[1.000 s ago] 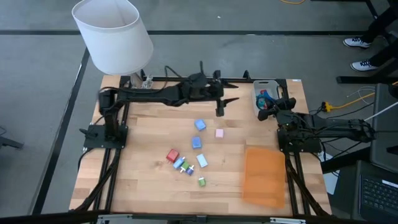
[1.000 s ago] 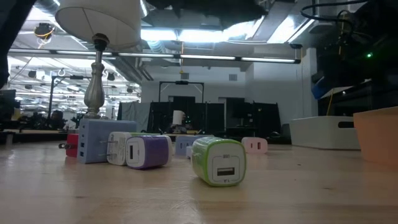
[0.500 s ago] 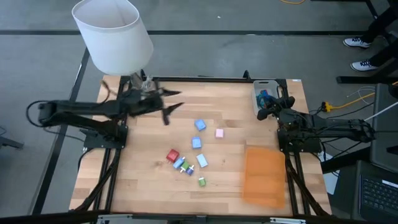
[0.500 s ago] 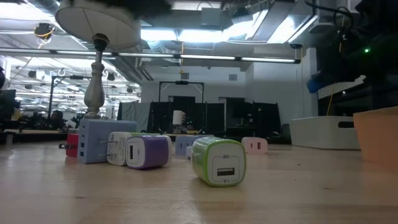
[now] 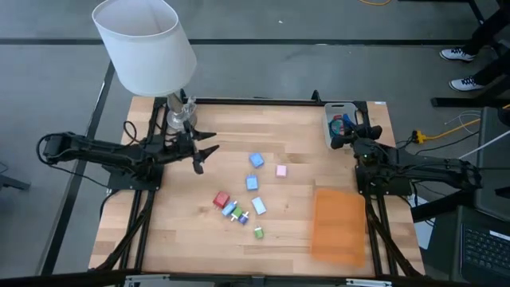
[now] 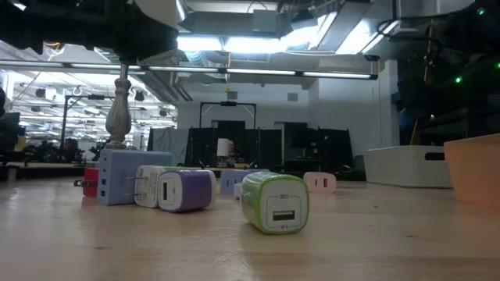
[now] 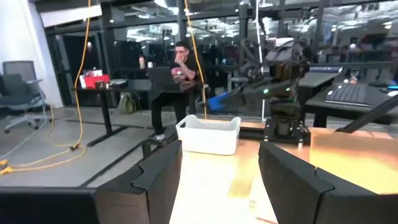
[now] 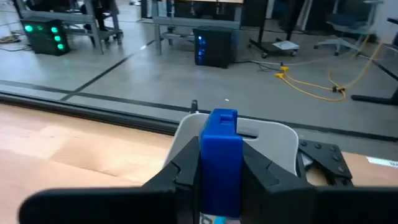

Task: Pick & Place Office items
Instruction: Put the dark blue digital clock into the gray bin, then put the white digital clock into the gray bin

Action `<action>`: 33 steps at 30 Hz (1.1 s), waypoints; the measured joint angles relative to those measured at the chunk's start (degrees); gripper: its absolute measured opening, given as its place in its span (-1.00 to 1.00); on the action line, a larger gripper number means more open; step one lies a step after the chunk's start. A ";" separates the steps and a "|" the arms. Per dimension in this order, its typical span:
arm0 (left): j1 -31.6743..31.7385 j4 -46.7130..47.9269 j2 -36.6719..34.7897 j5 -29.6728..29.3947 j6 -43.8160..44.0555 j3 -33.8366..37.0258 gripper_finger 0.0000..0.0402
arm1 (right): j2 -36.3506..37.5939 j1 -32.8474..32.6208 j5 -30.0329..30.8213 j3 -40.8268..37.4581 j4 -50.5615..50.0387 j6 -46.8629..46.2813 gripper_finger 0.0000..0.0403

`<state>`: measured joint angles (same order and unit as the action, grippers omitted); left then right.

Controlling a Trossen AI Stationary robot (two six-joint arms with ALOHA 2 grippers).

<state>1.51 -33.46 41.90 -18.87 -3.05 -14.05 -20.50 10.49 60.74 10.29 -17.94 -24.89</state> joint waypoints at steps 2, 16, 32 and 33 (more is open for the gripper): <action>-1.28 -1.37 0.51 -1.01 -1.16 0.11 0.03 | -0.03 1.50 -1.36 -0.48 0.72 0.07 -0.71; -5.29 -2.85 2.38 -3.39 -2.79 0.09 0.03 | -0.03 8.15 -9.38 -0.60 3.73 1.99 -0.68; -5.28 -2.92 2.36 -0.85 -2.54 0.07 0.03 | -1.56 8.82 -14.62 -0.60 13.70 3.93 0.37; -5.28 -2.86 2.47 -0.65 -2.66 0.07 0.03 | -1.56 8.82 -17.42 -0.60 16.20 5.22 0.37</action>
<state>-3.77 -36.32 44.36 -19.51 -5.71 -13.98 -22.06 19.31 43.32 9.69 -1.74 -19.67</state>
